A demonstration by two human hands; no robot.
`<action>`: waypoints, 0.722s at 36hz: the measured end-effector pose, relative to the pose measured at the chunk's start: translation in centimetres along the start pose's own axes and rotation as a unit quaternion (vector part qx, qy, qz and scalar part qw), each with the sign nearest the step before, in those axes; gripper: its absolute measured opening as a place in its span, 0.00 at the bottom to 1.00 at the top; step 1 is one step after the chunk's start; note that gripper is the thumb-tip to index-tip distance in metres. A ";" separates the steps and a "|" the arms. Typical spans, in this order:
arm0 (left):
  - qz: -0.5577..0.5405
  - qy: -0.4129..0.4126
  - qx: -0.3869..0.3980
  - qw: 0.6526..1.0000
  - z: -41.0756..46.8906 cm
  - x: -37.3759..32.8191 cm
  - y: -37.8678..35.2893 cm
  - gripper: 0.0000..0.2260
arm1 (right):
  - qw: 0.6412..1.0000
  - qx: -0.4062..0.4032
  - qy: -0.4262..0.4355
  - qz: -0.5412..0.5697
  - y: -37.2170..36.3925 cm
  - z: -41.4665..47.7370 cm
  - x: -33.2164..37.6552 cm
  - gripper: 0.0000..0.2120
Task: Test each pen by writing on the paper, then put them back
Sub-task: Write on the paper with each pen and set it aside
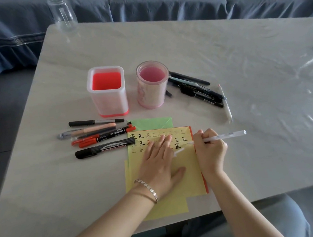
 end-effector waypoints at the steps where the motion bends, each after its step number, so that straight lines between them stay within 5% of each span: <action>1: -0.001 0.000 -0.002 1.000 0.0 0.0 0.1 0.26 | 1.000 -0.005 0.001 -0.001 0.1 0.0 0.0 0.23; 18: 0.026 -0.008 -0.011 1.000 0.0 -0.2 0.3 0.22 | 1.000 0.007 0.010 -0.002 0.0 -0.1 0.5 0.15; 26: 0.025 -0.007 -0.004 1.000 0.0 -0.1 0.2 0.22 | 0.998 -0.028 -0.039 0.038 0.7 0.1 -0.7 0.22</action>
Point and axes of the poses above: each hand's wrist, its own z-axis towards the middle knuckle, its own y-axis out of the back of the hand, x = y × z, the point moved 8 cm from there along z, towards the middle knuckle
